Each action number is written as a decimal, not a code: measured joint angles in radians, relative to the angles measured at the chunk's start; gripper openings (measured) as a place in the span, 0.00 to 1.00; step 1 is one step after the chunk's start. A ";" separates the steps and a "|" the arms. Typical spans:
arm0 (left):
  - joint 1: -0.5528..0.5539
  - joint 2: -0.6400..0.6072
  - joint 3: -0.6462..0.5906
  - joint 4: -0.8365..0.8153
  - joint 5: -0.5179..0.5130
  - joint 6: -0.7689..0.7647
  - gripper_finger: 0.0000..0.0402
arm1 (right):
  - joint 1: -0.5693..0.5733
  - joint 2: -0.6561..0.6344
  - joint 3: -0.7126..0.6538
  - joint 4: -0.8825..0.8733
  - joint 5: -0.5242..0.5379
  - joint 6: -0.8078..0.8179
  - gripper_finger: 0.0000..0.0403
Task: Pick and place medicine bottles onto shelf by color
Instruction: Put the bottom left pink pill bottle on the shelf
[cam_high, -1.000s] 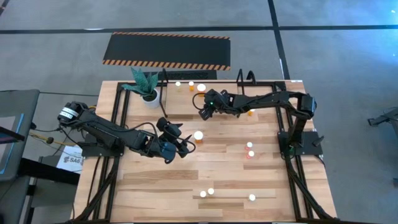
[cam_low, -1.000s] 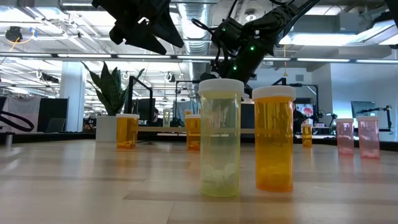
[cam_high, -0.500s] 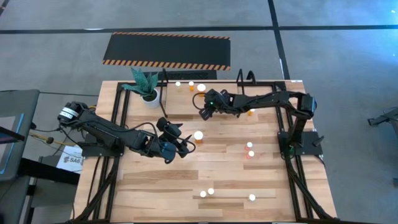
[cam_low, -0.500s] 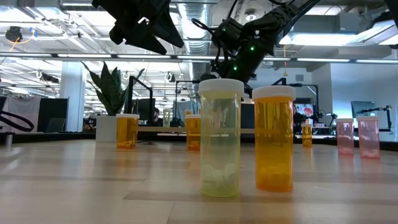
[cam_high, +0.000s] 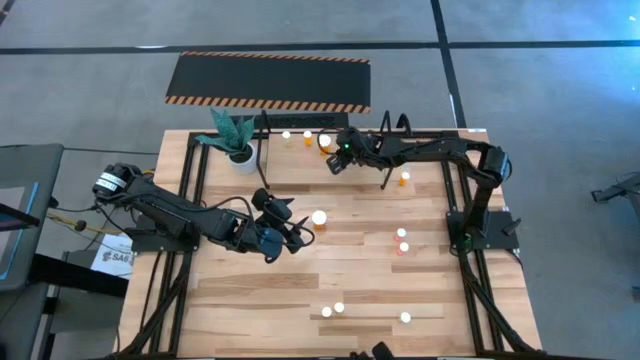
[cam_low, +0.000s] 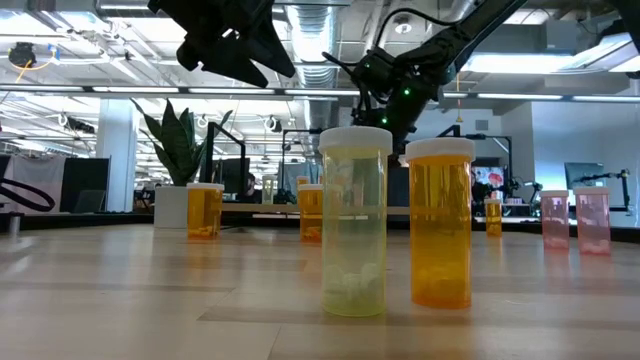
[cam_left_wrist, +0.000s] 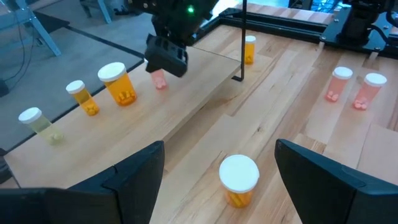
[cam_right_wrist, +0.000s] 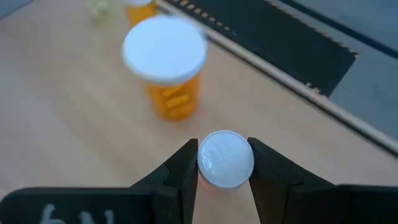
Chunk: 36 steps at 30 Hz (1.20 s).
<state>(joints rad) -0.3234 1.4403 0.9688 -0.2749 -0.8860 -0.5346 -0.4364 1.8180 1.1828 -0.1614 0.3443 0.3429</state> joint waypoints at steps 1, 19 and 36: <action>0.002 0.000 0.000 0.000 0.000 0.000 0.73 | -0.006 0.000 0.000 0.011 0.000 -0.001 0.34; 0.016 0.000 0.000 -0.001 0.000 0.007 0.73 | -0.025 0.000 0.000 0.069 -0.002 -0.068 0.35; 0.016 0.000 0.000 -0.001 0.001 0.001 0.73 | -0.035 0.002 0.000 0.088 -0.002 -0.106 0.35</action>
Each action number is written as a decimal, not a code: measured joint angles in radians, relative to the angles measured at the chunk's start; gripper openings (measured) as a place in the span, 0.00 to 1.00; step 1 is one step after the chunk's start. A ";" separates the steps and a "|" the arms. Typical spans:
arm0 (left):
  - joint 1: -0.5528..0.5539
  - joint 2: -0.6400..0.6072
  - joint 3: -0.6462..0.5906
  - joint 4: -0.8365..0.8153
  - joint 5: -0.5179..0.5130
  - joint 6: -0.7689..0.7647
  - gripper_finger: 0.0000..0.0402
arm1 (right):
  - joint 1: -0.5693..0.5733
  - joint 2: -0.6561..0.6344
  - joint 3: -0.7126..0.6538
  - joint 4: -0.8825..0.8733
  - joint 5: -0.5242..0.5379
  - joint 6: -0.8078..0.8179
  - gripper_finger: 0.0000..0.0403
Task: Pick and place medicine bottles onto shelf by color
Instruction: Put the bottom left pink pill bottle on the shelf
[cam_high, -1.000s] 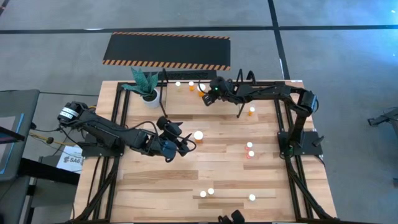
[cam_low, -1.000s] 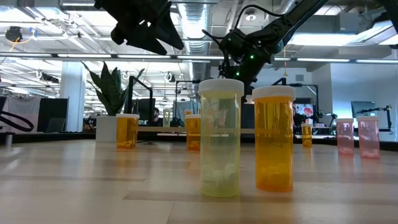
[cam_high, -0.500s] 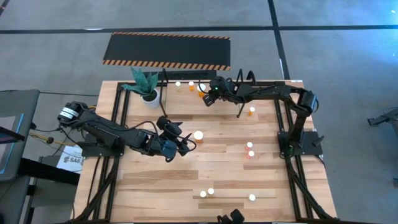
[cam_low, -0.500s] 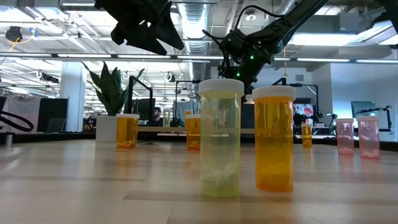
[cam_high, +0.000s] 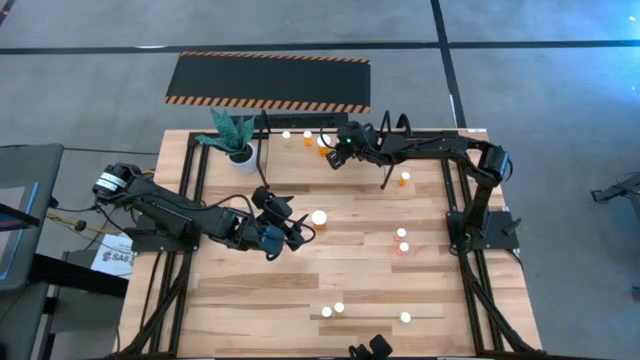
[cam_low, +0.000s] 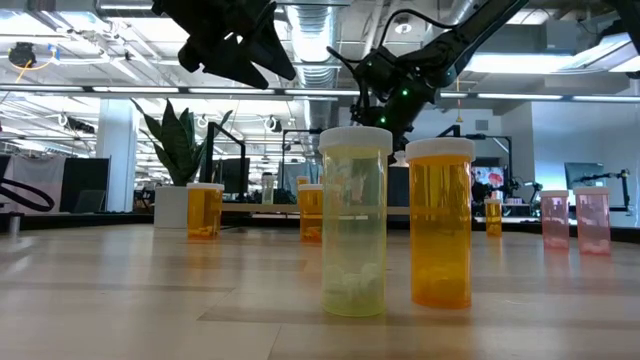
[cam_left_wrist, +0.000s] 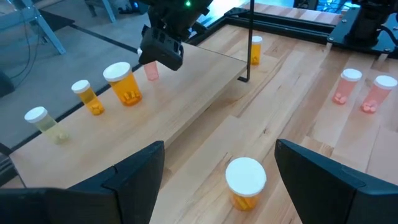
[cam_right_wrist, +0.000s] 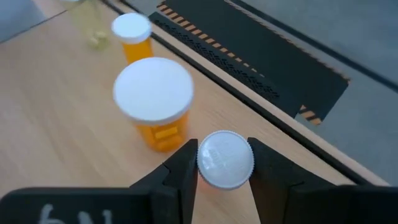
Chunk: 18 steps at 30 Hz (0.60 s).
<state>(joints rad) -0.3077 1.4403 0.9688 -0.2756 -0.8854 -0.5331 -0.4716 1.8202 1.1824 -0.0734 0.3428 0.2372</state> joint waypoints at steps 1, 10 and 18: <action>0.000 0.000 0.000 0.000 0.000 0.000 0.73 | 0.000 0.000 0.000 0.000 0.000 -0.010 0.35; 0.000 0.000 0.000 0.000 0.001 0.000 0.73 | -0.001 0.000 0.000 0.000 0.000 0.017 0.35; 0.000 0.000 0.000 0.000 0.001 -0.001 0.73 | 0.005 0.000 0.000 -0.001 -0.001 -0.060 0.35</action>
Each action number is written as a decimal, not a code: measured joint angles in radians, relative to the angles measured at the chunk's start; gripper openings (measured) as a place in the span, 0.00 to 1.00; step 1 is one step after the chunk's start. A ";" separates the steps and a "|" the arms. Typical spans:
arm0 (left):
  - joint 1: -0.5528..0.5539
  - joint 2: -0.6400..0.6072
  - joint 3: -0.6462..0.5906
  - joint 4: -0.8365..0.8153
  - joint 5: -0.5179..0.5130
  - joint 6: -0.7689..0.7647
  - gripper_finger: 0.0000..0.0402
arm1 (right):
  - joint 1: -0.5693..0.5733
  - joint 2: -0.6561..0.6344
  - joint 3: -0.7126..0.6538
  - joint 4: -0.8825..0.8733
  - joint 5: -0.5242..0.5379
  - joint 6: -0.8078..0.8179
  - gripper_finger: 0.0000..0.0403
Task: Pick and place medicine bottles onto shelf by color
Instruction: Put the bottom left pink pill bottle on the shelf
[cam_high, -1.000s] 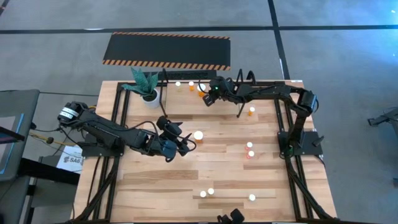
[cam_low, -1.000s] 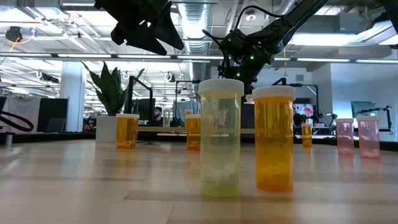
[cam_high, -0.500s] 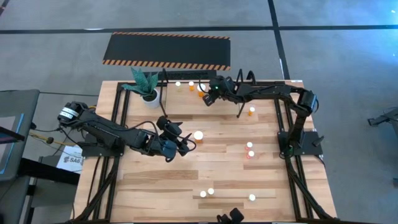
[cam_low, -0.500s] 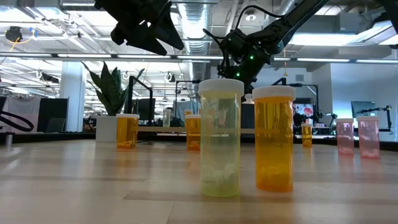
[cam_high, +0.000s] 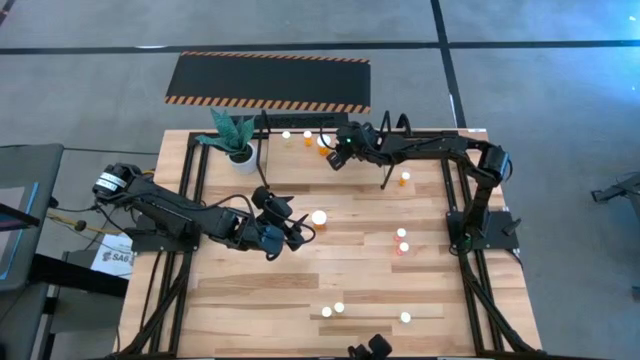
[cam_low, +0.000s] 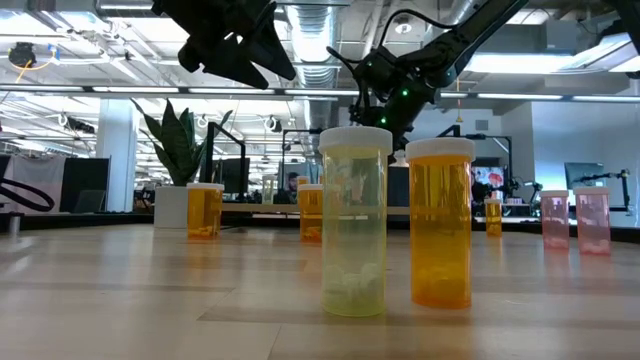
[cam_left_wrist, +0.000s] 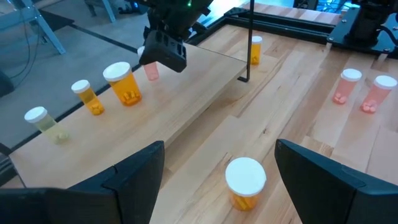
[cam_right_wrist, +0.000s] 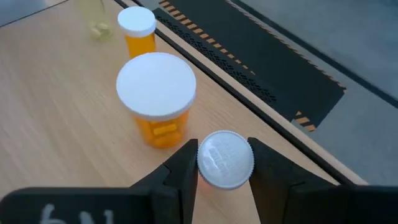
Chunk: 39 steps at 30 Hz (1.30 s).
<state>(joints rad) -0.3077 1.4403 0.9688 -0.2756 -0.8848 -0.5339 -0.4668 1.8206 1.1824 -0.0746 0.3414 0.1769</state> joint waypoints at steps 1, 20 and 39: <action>0.000 0.000 0.000 0.000 0.000 0.000 0.73 | 0.000 0.000 0.000 0.000 0.000 0.001 0.35; 0.000 0.000 0.000 0.000 0.001 -0.001 0.73 | -0.007 0.000 0.000 -0.029 -0.001 0.048 0.35; 0.000 0.000 0.000 0.000 0.024 -0.002 0.73 | -0.007 0.000 0.000 -0.017 -0.001 -0.016 0.35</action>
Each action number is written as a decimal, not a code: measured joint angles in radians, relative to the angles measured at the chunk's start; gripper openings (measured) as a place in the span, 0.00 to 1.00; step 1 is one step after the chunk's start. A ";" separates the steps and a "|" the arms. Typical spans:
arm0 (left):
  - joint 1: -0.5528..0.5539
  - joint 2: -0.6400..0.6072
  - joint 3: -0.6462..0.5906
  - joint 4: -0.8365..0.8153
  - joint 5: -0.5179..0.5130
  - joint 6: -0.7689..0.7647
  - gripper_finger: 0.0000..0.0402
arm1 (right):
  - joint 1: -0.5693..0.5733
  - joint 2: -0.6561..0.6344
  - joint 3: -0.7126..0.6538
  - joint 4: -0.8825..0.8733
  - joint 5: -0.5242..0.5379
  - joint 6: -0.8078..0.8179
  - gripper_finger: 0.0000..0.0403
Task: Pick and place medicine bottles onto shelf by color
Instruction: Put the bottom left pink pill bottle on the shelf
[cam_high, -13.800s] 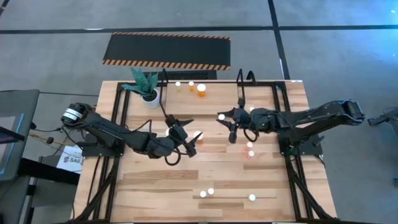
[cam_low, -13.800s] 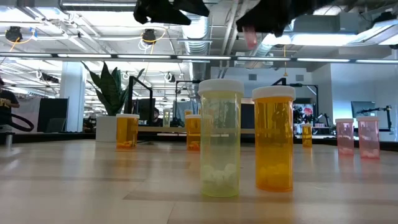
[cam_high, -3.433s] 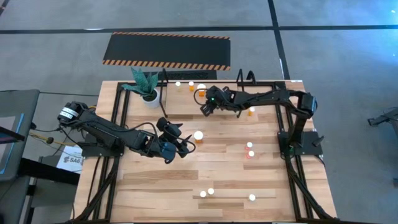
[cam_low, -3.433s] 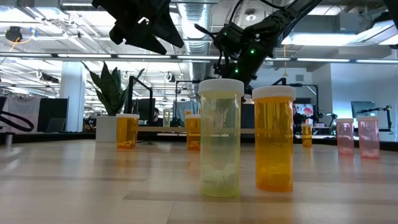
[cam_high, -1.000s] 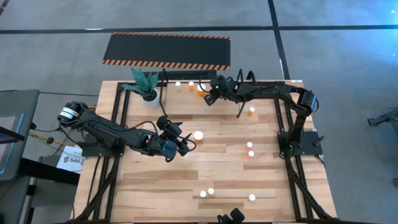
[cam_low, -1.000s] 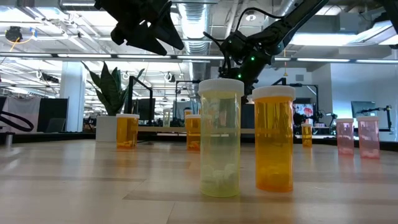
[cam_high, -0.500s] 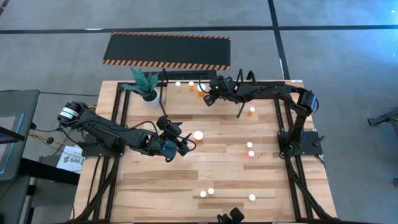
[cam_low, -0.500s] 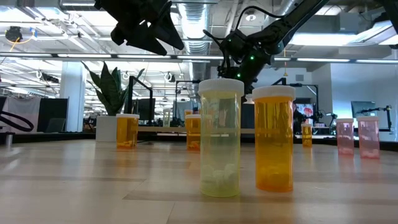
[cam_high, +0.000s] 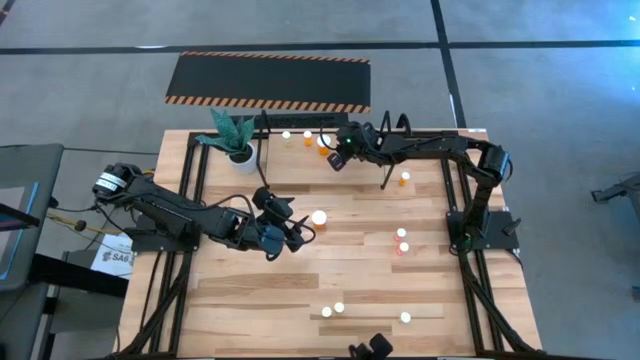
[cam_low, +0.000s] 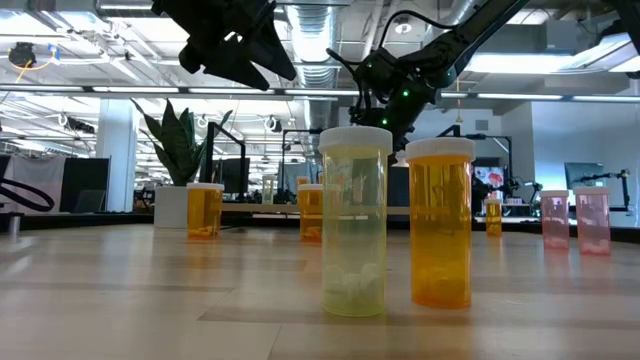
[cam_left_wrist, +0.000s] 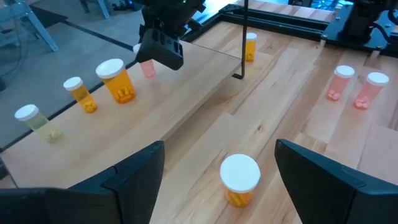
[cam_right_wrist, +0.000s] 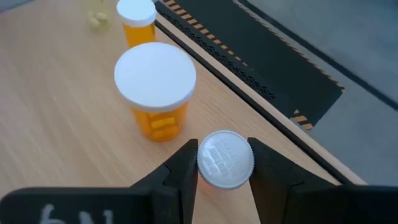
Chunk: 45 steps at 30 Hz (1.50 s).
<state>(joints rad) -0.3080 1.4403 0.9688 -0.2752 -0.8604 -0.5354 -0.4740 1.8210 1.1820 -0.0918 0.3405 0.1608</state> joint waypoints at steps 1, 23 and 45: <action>0.000 0.000 0.000 0.000 0.000 0.000 0.73 | 0.000 0.000 0.000 0.001 0.000 0.017 0.35; 0.000 0.000 0.000 0.000 0.001 -0.008 0.73 | -0.006 0.000 0.000 0.012 0.002 0.074 0.35; -0.003 0.000 0.000 0.000 0.025 -0.008 0.73 | -0.006 0.001 -0.034 0.070 0.002 0.030 0.35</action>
<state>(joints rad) -0.3107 1.4403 0.9688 -0.2749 -0.8352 -0.5434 -0.4805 1.8221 1.1484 -0.0215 0.3424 0.1909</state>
